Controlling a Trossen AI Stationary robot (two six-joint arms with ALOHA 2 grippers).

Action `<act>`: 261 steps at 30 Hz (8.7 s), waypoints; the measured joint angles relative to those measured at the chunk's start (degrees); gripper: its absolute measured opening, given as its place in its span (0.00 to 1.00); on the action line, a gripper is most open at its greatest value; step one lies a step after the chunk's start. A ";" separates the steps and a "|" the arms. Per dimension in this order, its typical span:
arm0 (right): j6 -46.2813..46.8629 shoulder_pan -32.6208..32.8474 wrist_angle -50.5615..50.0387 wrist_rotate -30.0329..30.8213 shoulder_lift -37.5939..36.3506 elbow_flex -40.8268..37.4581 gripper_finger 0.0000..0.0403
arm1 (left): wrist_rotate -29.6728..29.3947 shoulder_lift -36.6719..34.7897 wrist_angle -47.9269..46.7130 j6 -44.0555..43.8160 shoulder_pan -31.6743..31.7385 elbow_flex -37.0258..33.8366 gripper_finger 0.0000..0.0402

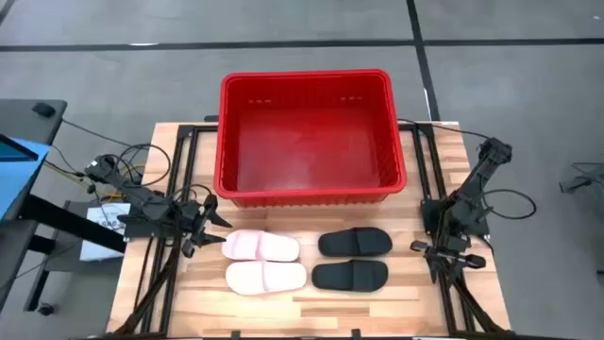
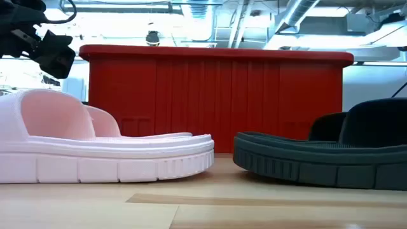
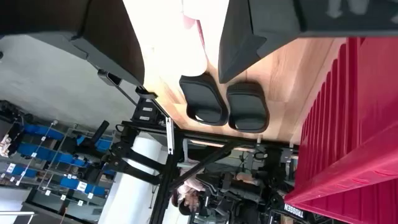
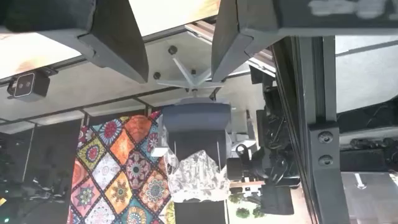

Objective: Pick and place slides into bin

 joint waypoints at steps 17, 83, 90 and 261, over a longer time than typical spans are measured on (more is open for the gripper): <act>0.00 -0.01 -0.02 -0.02 0.00 0.02 0.41 | -0.02 -0.02 0.00 0.00 0.00 0.00 0.49; 0.00 -0.02 -0.02 -0.02 0.00 0.00 0.41 | -0.02 0.00 0.00 0.00 0.00 0.00 0.49; 0.00 0.00 -0.02 -0.02 0.02 0.00 0.42 | 0.02 -0.01 0.00 -0.01 0.00 0.00 0.49; -0.01 -0.01 -0.02 -0.02 0.01 0.02 0.42 | -4.91 37.84 -31.91 -63.35 0.09 44.21 0.02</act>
